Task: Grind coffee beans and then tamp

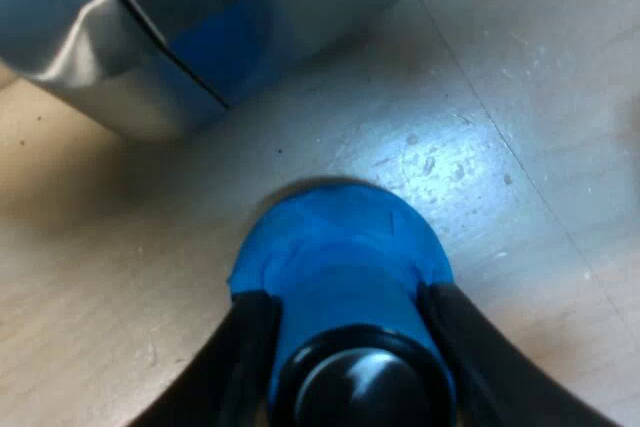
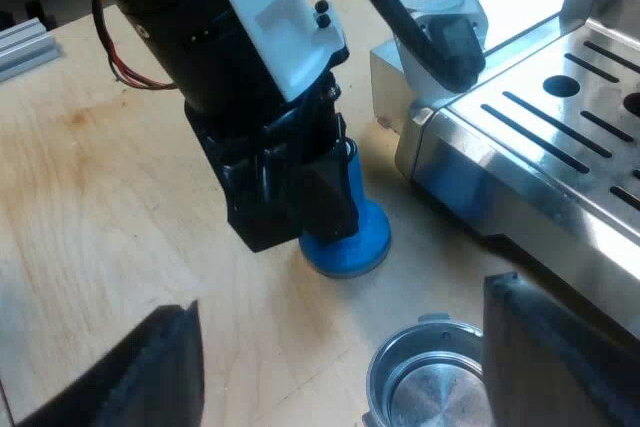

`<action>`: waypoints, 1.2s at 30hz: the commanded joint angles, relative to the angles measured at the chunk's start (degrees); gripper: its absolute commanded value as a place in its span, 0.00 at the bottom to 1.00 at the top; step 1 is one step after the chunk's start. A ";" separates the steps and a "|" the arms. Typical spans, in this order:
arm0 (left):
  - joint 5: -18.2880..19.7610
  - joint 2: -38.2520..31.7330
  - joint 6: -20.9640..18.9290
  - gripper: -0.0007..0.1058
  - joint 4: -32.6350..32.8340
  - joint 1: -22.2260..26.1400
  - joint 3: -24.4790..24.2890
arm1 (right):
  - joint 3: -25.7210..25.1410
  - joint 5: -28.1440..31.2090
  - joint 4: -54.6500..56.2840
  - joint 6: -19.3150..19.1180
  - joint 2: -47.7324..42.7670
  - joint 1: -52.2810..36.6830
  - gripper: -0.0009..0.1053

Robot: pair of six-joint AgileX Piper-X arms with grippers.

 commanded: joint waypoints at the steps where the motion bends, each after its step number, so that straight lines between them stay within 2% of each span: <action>1: -0.46 -0.07 1.19 0.01 1.91 -0.16 -0.24 | -0.20 -0.59 -0.82 -0.17 -0.08 0.00 0.58; 8: -0.46 -2.59 2.03 0.01 4.06 -0.16 -0.24 | -0.20 -0.59 -0.82 -0.17 -0.08 0.00 0.58; 19: -0.46 -16.07 2.36 0.01 8.84 -0.16 -0.24 | -0.20 -0.59 -0.82 -0.17 -0.08 0.00 0.58; 21: -0.46 -18.36 2.36 0.01 10.83 -0.16 -0.24 | -0.20 -0.59 -0.82 0.74 -0.08 0.00 0.58; 24: -0.46 -21.44 2.36 0.01 12.81 -0.16 -0.24 | -0.20 -0.59 -0.65 4.43 -0.08 0.00 0.58; 36: -0.46 -32.80 1.10 0.01 19.97 -0.52 -0.24 | -0.20 -0.59 -0.34 4.52 -0.08 0.00 0.58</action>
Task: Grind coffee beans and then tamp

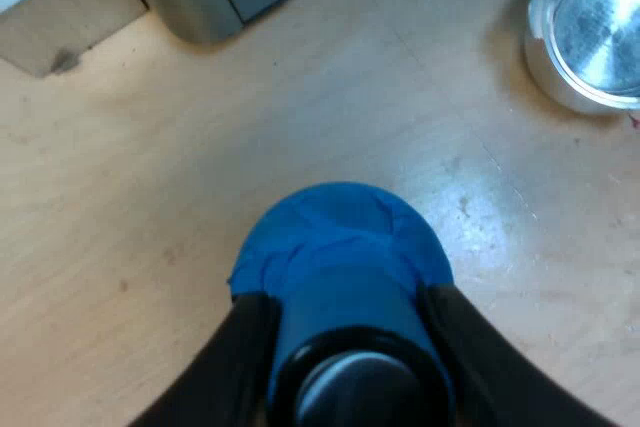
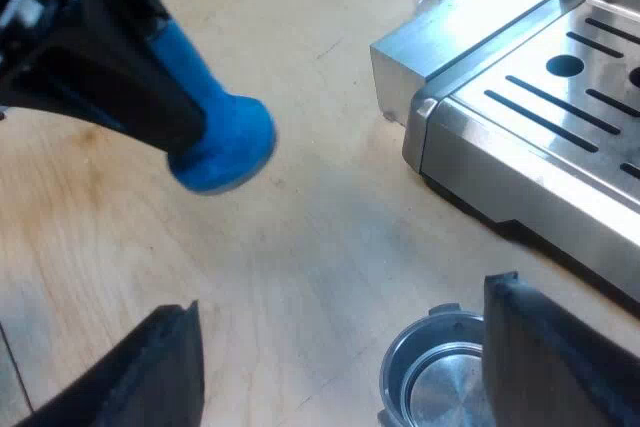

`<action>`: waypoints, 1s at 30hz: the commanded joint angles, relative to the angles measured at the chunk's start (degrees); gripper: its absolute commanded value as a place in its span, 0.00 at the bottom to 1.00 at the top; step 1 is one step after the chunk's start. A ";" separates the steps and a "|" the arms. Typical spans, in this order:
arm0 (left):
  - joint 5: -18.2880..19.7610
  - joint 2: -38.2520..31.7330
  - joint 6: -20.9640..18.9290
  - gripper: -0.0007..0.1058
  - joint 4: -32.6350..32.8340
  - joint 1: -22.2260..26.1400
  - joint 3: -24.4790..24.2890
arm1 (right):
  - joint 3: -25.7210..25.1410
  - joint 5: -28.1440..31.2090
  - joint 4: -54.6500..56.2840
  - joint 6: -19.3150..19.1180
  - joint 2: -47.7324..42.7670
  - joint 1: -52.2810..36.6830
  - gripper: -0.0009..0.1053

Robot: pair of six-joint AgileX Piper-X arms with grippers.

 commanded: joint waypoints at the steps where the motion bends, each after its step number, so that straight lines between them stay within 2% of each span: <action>1: -0.46 -2.91 -0.68 0.01 1.09 -0.89 -0.26 | -0.20 -0.59 -0.37 -0.20 -0.08 0.00 0.58; 5: -0.46 -4.95 -0.65 0.01 3.39 -2.42 -0.99 | -0.20 -0.59 0.48 -0.20 -0.86 0.00 0.58; 11: -0.35 -5.15 -0.65 0.01 4.64 -3.19 -3.84 | -0.38 -0.59 8.44 -0.20 -5.25 0.00 0.58; 13: 0.06 -5.15 -0.65 0.01 4.82 -3.32 -6.87 | -0.38 -0.59 11.32 -0.20 -7.66 0.00 0.58; 18: 0.81 -5.15 -0.65 0.01 4.82 -3.32 -9.68 | -0.38 1.96 16.75 -0.31 -12.18 0.00 0.58; 21: 0.95 -5.15 -0.65 0.01 4.82 -3.32 -10.20 | -0.38 1.95 20.37 -0.76 -14.36 0.00 0.58; 24: 2.77 -5.02 -0.65 0.01 4.82 -3.32 -10.26 | -0.38 1.83 23.91 -1.61 -15.80 0.00 0.58; 30: 2.97 -5.02 -0.65 0.01 4.82 -6.45 -10.26 | 2.88 1.67 22.72 -3.24 -17.63 0.00 0.58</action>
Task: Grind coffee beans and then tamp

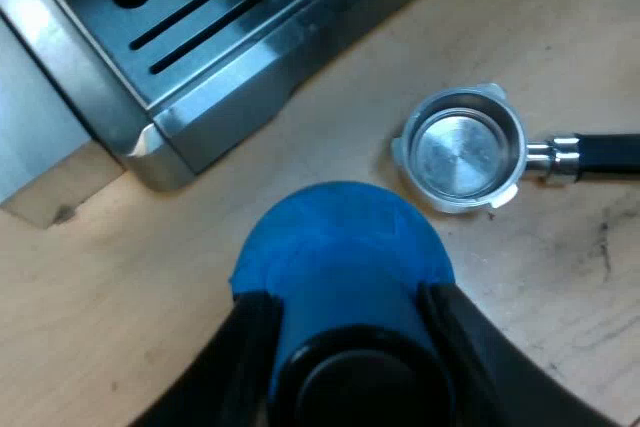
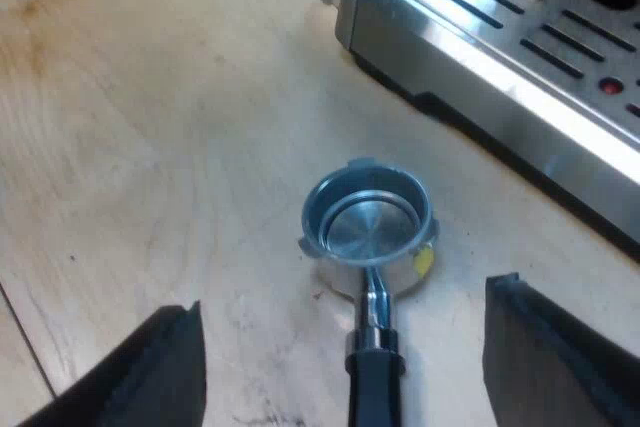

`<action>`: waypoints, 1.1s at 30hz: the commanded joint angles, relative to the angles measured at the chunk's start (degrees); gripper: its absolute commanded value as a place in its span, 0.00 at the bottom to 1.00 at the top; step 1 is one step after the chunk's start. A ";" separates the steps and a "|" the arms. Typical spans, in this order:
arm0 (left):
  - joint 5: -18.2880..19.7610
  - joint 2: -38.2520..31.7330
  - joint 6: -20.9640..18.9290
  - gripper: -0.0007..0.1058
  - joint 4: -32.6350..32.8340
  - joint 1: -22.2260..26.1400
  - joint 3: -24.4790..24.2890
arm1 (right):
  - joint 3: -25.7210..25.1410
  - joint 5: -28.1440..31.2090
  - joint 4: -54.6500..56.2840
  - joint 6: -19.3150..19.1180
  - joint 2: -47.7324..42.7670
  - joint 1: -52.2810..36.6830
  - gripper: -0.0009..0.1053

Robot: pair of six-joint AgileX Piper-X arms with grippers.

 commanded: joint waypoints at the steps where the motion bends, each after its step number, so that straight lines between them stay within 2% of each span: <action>1: 0.17 -0.24 -0.36 0.01 -0.19 -1.92 -0.48 | 2.63 -0.49 -1.89 -0.85 -1.03 0.00 0.58; 6: 0.17 -0.24 -0.36 0.01 -0.19 -2.35 -0.48 | 4.99 -1.45 -5.71 -0.85 -1.01 0.00 0.58; 13: 0.17 -0.24 -0.23 0.01 1.14 -2.35 -0.48 | 5.41 -1.23 -6.05 -0.85 -1.01 0.00 0.58; 19: 0.66 -0.24 -0.04 0.01 1.14 -2.35 -0.48 | 7.33 0.69 -8.36 -3.53 -1.01 0.00 0.58; 25: 0.64 -0.24 -0.04 0.01 1.14 -2.35 -0.48 | 11.61 0.71 -16.45 -3.64 -1.01 0.00 0.58; 29: 0.64 0.15 -0.04 0.01 1.14 -2.35 -0.48 | 12.42 0.71 -17.98 -4.42 -1.01 0.00 0.58; 33: 0.76 2.75 -0.04 0.01 1.14 -4.62 -0.81 | 12.45 0.71 -17.96 -5.39 -1.01 0.00 0.58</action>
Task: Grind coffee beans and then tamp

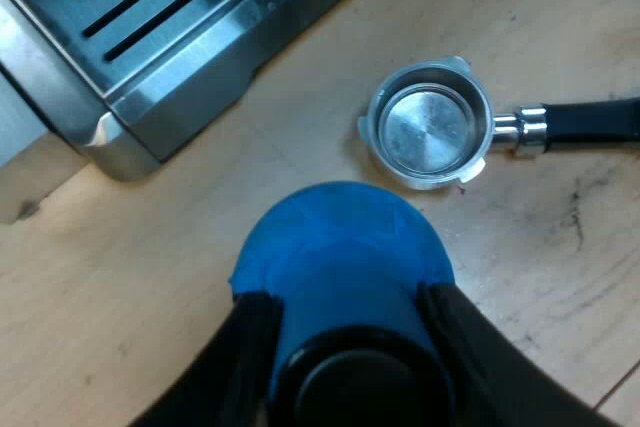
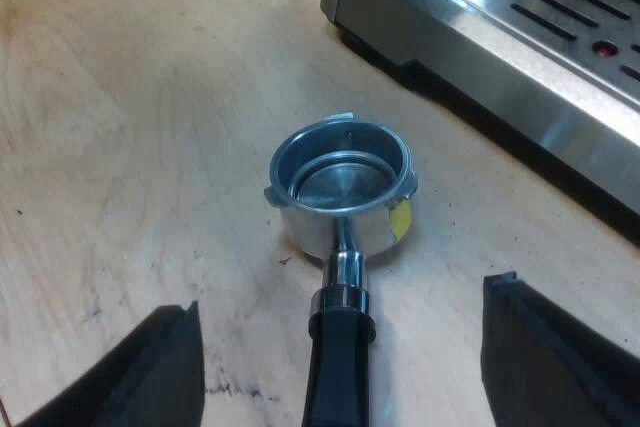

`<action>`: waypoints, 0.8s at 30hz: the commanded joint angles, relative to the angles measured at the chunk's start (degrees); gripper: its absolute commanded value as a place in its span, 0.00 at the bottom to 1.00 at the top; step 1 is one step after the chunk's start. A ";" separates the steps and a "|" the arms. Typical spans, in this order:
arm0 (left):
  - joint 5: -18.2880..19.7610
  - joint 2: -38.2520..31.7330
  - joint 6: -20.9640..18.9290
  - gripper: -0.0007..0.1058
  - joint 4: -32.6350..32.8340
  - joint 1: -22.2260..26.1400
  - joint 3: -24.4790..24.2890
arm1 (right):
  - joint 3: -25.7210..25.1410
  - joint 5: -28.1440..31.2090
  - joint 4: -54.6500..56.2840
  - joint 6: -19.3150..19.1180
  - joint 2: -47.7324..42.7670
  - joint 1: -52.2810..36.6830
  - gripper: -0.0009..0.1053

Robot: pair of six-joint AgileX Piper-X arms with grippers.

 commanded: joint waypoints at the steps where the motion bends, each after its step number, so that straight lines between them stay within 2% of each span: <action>1: 0.33 2.35 -0.04 0.01 -0.26 -2.20 -0.87 | -0.15 -0.02 -0.83 -1.51 -0.46 0.00 0.58; 5: 0.31 6.56 0.54 0.01 -0.26 -4.17 -2.53 | -0.15 -0.90 -0.83 -1.65 -0.46 0.00 0.58; 10: 0.44 11.25 1.41 0.01 -1.00 -4.27 -4.30 | -0.15 -0.90 -0.83 -1.65 -0.46 0.00 0.58; 24: 1.21 17.74 3.35 0.01 -4.53 -4.27 -4.79 | -0.15 -0.90 -0.83 -1.65 -0.46 0.00 0.58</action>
